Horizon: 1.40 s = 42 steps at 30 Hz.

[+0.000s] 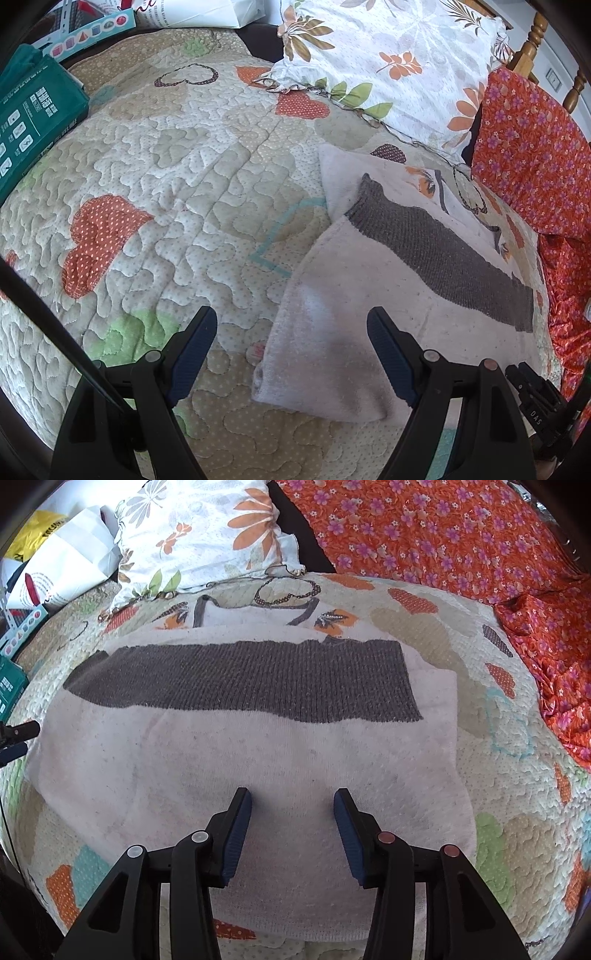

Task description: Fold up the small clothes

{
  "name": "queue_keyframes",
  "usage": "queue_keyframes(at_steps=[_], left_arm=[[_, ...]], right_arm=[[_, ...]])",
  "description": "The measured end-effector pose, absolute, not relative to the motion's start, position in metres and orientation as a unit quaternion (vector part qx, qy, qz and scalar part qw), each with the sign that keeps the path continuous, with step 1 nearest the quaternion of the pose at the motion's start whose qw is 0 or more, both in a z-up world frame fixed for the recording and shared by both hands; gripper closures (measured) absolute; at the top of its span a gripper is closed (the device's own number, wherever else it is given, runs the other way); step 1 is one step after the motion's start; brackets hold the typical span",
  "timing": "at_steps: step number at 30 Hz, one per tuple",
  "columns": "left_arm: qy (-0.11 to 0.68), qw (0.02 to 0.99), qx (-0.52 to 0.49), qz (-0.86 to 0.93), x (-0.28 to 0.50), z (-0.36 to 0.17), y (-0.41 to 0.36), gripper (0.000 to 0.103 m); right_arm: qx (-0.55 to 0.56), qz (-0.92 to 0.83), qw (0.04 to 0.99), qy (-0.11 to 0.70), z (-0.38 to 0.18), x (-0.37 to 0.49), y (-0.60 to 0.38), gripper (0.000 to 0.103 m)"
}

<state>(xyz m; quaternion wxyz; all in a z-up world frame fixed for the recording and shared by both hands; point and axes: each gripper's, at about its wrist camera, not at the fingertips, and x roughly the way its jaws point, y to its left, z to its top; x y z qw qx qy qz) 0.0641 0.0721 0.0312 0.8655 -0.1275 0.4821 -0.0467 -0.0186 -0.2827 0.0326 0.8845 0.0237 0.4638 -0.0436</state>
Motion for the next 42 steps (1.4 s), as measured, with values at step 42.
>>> queue_keyframes(at_steps=[42], left_arm=[[0.382, 0.886, -0.253, 0.069, 0.054, 0.1, 0.235, 0.021]], right_arm=[[-0.272, 0.102, 0.871, 0.395, 0.021, -0.031, -0.02, 0.043]])
